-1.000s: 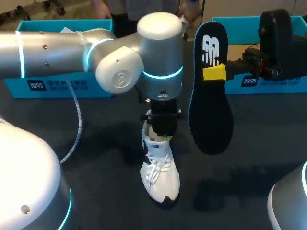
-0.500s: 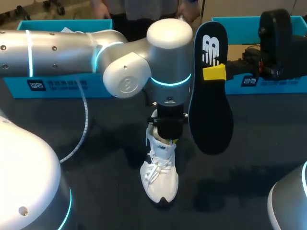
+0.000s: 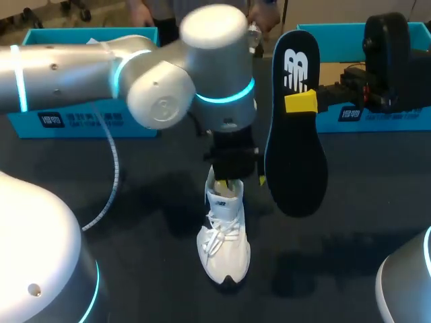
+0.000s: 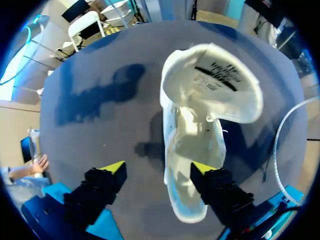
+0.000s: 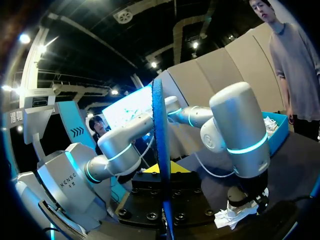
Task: Take the shoe out of the shoebox, open the shoe tongue, remove and reinsert the insole, then place the shoe into the shoebox
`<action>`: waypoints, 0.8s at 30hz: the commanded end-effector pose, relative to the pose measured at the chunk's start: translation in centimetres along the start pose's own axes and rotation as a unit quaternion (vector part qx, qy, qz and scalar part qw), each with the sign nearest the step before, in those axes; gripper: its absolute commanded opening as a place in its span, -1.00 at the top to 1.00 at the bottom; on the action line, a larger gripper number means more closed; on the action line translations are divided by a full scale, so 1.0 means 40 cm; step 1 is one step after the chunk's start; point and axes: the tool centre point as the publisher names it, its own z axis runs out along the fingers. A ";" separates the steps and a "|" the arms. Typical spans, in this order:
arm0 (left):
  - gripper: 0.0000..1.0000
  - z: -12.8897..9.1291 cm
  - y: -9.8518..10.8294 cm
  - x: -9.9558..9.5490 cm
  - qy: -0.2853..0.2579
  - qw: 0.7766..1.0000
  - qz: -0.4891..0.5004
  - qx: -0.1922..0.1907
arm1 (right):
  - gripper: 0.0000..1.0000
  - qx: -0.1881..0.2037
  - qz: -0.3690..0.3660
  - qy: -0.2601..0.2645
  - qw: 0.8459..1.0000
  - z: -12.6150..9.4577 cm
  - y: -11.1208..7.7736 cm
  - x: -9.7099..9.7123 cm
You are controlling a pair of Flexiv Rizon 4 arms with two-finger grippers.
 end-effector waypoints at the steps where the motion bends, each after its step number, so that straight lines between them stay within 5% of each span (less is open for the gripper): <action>1: -1.00 -0.116 -0.024 0.086 -0.099 0.995 0.005 -0.023 | 1.00 0.002 0.000 0.001 1.000 0.006 0.005 -0.006; 8: -1.00 -0.205 -0.010 0.114 -0.241 0.970 -0.005 -0.021 | 1.00 0.002 0.000 0.001 1.000 0.006 0.005 -0.006; 19: -1.00 -0.205 -0.010 0.114 -0.241 0.970 -0.005 -0.021 | 1.00 0.002 0.000 0.001 1.000 0.006 0.005 -0.006; 24: -1.00 -0.211 0.026 0.098 -0.316 0.947 0.046 -0.030 | 1.00 0.002 0.000 0.001 1.000 0.006 0.005 -0.006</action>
